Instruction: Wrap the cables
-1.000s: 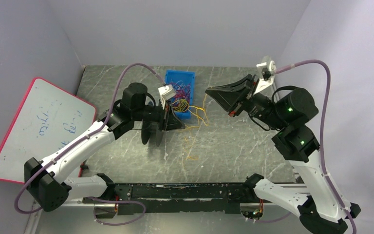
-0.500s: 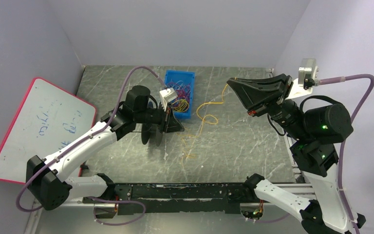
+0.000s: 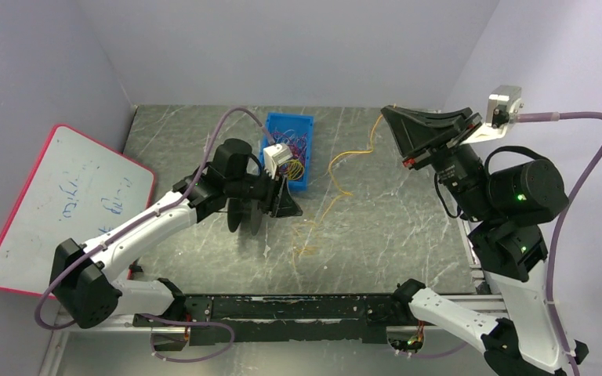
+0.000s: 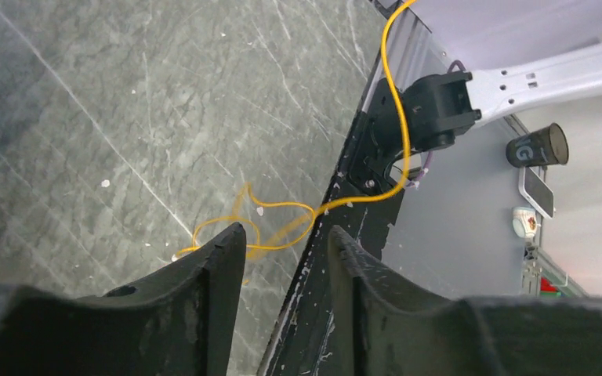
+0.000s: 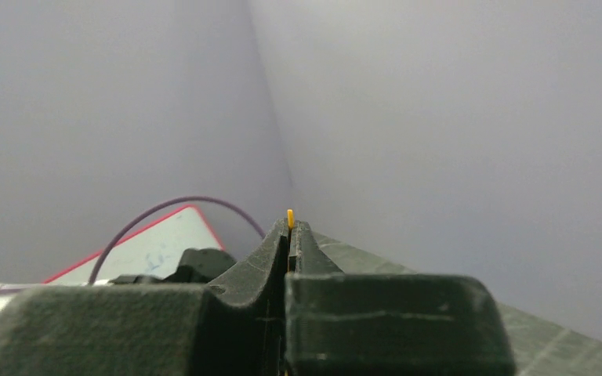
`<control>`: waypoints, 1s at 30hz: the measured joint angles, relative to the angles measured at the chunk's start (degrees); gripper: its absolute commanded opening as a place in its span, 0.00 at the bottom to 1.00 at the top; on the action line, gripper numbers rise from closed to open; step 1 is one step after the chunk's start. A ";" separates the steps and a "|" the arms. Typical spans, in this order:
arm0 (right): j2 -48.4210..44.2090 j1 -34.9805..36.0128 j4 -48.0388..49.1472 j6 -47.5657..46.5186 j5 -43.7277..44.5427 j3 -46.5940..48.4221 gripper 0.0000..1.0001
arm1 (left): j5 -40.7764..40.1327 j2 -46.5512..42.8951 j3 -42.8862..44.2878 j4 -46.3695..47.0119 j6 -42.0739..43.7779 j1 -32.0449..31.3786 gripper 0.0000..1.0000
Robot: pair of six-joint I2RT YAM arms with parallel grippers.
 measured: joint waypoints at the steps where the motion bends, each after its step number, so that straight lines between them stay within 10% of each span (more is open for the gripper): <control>1: 0.37 0.00 -0.63 -0.39 1.99 0.50 0.00 | -0.76 0.35 0.20 -0.22 -0.22 -0.15 0.55; 15: 6.49 0.00 -5.79 -6.43 24.39 5.62 0.00 | -23.28 -1.25 13.18 -8.46 -0.63 -0.59 0.72; 30: 27.58 -0.02 -2.03 -26.82 37.13 31.17 0.00 | -27.80 -8.37 16.79 -14.60 2.84 -0.61 0.74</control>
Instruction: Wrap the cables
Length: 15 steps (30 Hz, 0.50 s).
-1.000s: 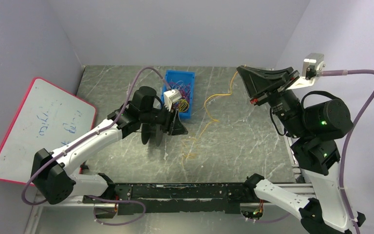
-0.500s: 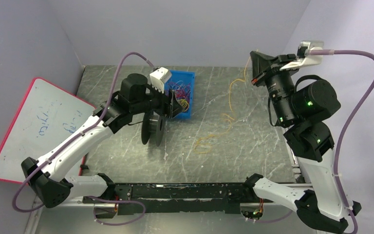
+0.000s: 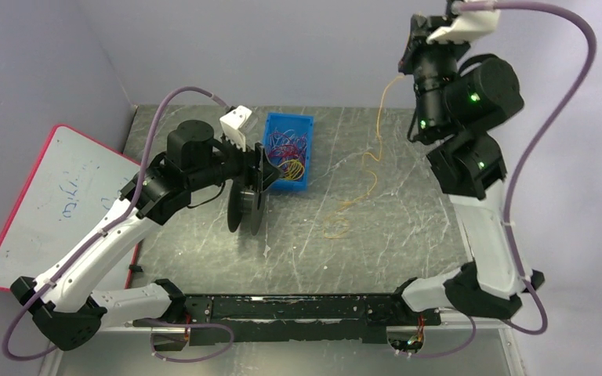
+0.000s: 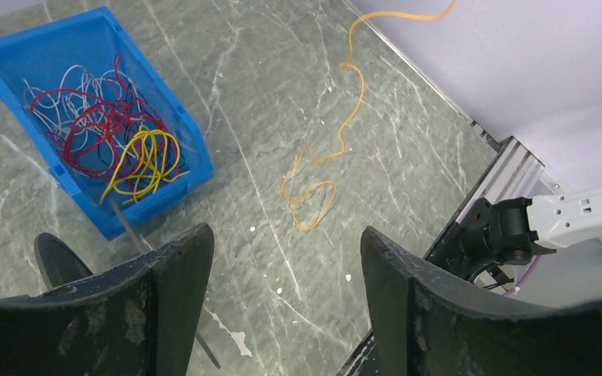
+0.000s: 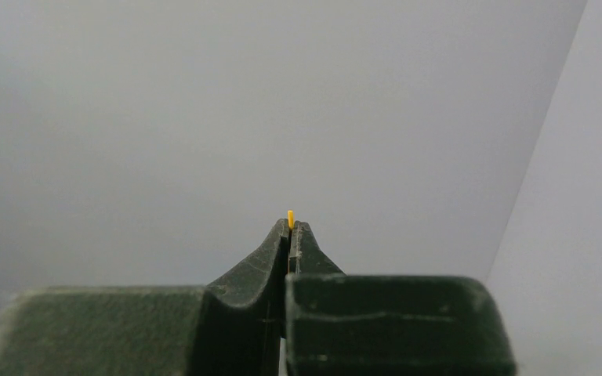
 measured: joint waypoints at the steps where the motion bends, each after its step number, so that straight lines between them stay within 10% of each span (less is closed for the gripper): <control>1: 1.40 0.00 0.44 -1.16 0.04 1.46 0.00 | 0.00 -0.26 -0.24 -0.07 0.02 0.00 0.74; 7: 5.75 -0.37 1.73 -3.65 -5.14 2.49 0.00 | -0.13 -1.86 -2.32 -0.57 0.02 0.00 0.74; 15: -2.62 -0.63 2.45 5.27 -18.38 -23.39 0.00 | -0.15 -3.63 -3.45 -1.46 0.90 0.00 0.74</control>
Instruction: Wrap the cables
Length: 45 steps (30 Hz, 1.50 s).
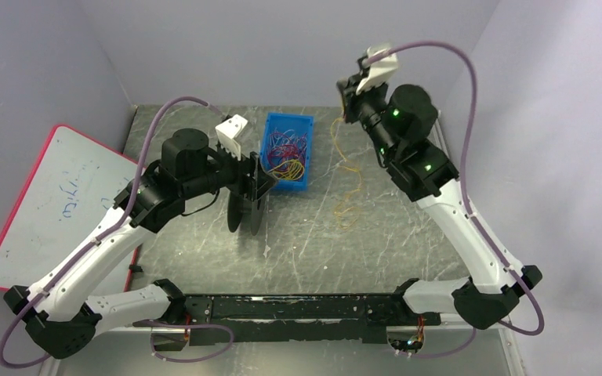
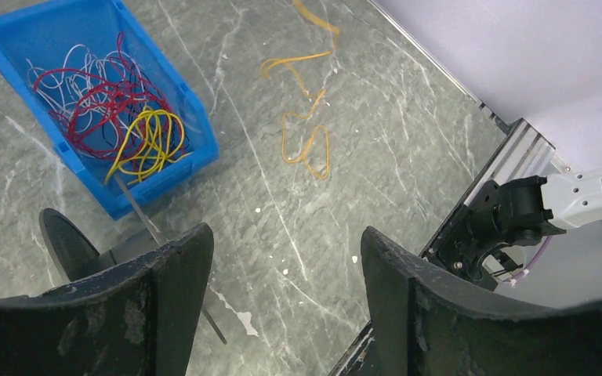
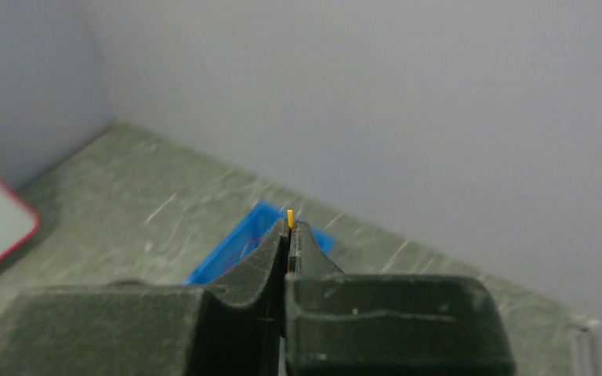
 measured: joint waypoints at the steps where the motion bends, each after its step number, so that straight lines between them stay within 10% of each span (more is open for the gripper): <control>1: -0.85 -0.02 -0.09 1.46 -2.19 -3.08 0.00 | 0.00 -0.15 -0.02 -0.24 0.22 0.00 0.74; 10: -8.66 -0.17 -0.92 11.26 -18.82 -19.69 0.00 | 1.36 -1.14 -2.60 -0.44 2.29 0.00 0.77; 33: -12.66 -0.22 3.32 27.39 -58.77 -27.10 0.00 | 28.22 0.87 -12.09 23.23 -2.67 -0.02 0.81; 38: -13.33 -0.22 7.98 31.17 -60.30 -29.20 0.00 | 31.74 2.32 -14.16 31.12 -6.71 -0.02 0.68; 45: -14.62 -0.22 12.81 34.99 -60.17 -31.50 0.00 | 35.30 5.16 -15.45 37.90 -11.23 -0.02 0.13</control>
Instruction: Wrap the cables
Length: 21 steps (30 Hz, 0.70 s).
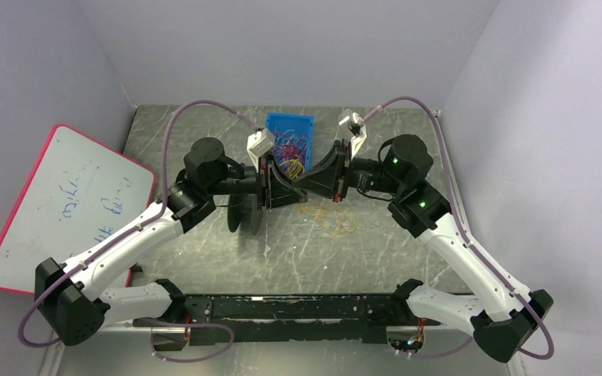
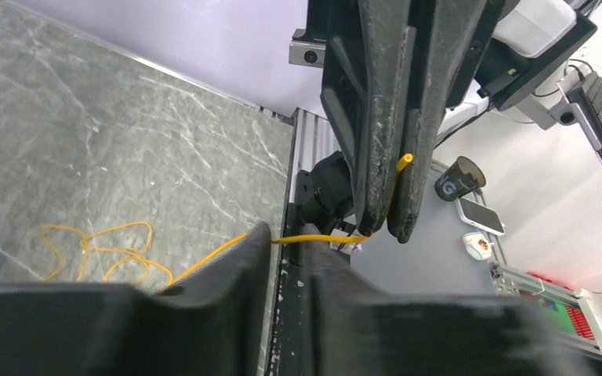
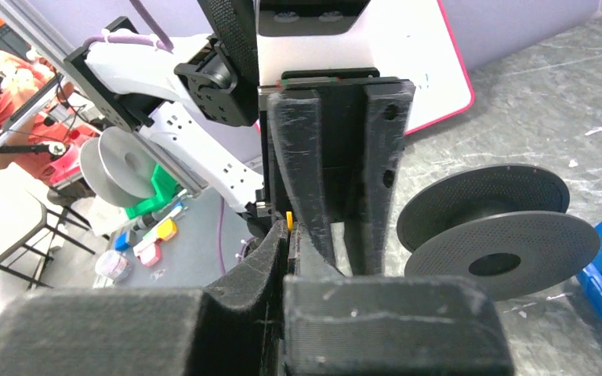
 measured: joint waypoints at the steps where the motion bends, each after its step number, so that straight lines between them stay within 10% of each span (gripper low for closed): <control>1: -0.09 0.00 0.28 0.22 0.22 -0.04 0.00 | 0.26 0.13 -0.02 0.52 -0.31 0.00 0.08; 9: -2.54 -0.02 1.07 0.94 3.32 -1.16 0.08 | 2.21 0.17 -0.87 4.94 -2.69 0.00 0.07; 15: -3.76 -0.02 -0.31 0.13 8.28 -1.51 0.62 | 2.23 -0.92 -0.92 5.14 -2.84 0.00 0.07; 21: -7.82 -0.04 -1.27 -1.92 14.12 -4.11 0.75 | 1.33 -2.43 -0.94 4.98 -2.78 0.00 0.07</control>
